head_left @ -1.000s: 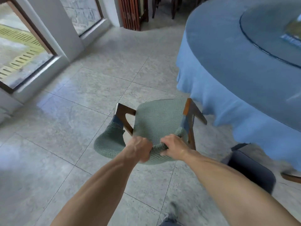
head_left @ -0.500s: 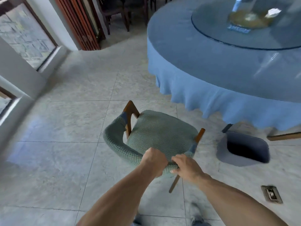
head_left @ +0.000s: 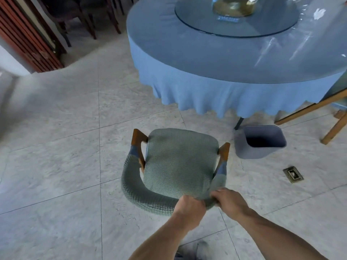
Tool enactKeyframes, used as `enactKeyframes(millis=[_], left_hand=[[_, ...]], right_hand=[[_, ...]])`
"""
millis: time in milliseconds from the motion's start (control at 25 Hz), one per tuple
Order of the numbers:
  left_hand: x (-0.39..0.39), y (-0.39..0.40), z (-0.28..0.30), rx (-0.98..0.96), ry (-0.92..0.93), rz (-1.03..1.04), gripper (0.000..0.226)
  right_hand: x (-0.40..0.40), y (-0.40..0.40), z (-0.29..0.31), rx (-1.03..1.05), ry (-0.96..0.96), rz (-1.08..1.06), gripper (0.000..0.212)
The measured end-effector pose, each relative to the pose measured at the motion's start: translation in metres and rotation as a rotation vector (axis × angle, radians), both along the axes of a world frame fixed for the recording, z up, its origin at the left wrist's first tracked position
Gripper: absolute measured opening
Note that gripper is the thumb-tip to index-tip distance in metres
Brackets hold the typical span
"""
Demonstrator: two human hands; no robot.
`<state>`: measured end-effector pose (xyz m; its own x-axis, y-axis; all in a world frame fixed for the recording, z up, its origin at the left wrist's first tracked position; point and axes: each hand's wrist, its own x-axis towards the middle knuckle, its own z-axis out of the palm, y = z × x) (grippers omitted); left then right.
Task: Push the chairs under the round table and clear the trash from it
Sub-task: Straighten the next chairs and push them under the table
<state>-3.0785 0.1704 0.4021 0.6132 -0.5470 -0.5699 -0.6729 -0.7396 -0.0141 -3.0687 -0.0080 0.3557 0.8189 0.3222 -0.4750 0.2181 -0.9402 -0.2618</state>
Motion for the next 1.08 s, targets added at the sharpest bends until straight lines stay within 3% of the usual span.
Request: enactKeyframes(millis=[160,280,520,720,880,1080], left_hand=[[0.009,0.0,-0.006,-0.02,0.005,0.025,0.016],[0.007,0.015,-0.006,-0.082,0.018,0.09,0.031],[-0.008,0.109,-0.017,-0.138,-0.005,0.225,0.045],[0.011,0.183,-0.022,-0.085,-0.001,0.285,0.049],[0.028,0.198,-0.017,-0.02,0.046,0.162,0.048],[0.043,0.199,-0.024,0.005,0.012,0.02,0.05]], right_hand=[[-0.007,0.001,0.008,-0.068,-0.071,0.025,0.02],[-0.015,0.007,0.02,-0.045,-0.057,0.033,0.031],[-0.036,0.046,0.026,-0.083,-0.018,0.019,0.055],[-0.031,0.105,0.031,-0.08,0.057,-0.015,0.055],[-0.023,0.133,0.028,-0.232,0.081,-0.011,0.048],[-0.021,0.129,0.031,-0.262,0.055,-0.059,0.05]])
